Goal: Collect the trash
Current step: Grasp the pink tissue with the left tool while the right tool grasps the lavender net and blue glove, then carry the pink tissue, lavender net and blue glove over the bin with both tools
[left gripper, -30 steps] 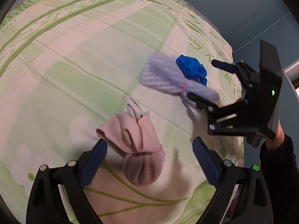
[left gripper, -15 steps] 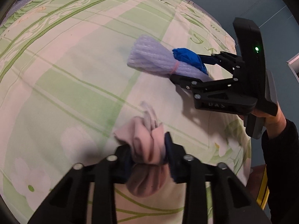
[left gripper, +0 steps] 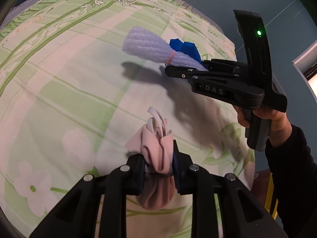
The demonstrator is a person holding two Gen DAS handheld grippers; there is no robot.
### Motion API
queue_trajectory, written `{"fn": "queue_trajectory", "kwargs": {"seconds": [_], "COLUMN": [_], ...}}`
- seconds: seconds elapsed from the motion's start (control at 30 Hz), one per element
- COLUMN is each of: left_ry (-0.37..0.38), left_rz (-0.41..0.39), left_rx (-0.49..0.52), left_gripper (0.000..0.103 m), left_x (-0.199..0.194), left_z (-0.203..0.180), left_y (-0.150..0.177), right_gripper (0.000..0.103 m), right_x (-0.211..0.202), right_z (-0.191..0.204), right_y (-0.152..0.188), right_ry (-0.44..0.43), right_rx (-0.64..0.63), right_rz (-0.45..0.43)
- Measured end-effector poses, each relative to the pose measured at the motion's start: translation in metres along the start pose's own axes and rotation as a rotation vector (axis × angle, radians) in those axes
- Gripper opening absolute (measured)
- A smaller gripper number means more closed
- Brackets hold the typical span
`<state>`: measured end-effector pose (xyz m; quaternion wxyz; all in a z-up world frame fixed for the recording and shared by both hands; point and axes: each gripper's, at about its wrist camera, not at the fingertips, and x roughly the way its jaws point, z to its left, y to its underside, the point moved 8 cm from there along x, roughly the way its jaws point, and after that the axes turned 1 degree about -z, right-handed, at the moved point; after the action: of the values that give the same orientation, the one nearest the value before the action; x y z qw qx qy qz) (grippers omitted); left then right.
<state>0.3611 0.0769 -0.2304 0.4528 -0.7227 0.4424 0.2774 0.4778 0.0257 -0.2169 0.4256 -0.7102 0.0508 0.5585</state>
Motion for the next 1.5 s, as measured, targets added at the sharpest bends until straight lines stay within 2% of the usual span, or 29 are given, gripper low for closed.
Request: {"fn": "queue_trajectory", "kwargs": {"seconds": [0.2, 0.4, 0.6, 0.77, 1.03, 1.17, 1.5], "left_ry": [-0.014, -0.033, -0.058, -0.038, 0.021, 0.041, 0.101], "left_rz": [-0.097, -0.206, -0.313, -0.4, -0.458, -0.489, -0.492], "left_rx": [0.047, 0.137, 0.226, 0.306, 0.409, 0.466, 0.599], "left_gripper": [0.021, 0.021, 0.021, 0.021, 0.021, 0.021, 0.021], "left_x": [-0.04, -0.089, -0.137, -0.174, -0.205, -0.214, -0.215], "left_z": [-0.015, -0.044, -0.086, -0.128, -0.185, -0.212, -0.282], "left_y": [0.0, 0.008, 0.02, 0.031, 0.061, 0.078, 0.113], "right_gripper": [0.029, 0.029, 0.029, 0.029, 0.029, 0.029, 0.03], "right_x": [-0.046, -0.103, -0.147, -0.192, -0.253, -0.288, -0.36], "right_z": [0.012, 0.026, 0.036, 0.05, 0.05, 0.042, 0.009], "right_y": [0.005, 0.025, 0.051, 0.077, 0.127, 0.165, 0.252], "right_ry": [0.002, 0.022, 0.07, 0.092, 0.168, 0.244, 0.428], "right_rx": [0.012, 0.048, 0.122, 0.182, 0.315, 0.404, 0.626], "right_rz": [-0.058, -0.113, -0.138, -0.195, -0.257, -0.29, -0.337]}}
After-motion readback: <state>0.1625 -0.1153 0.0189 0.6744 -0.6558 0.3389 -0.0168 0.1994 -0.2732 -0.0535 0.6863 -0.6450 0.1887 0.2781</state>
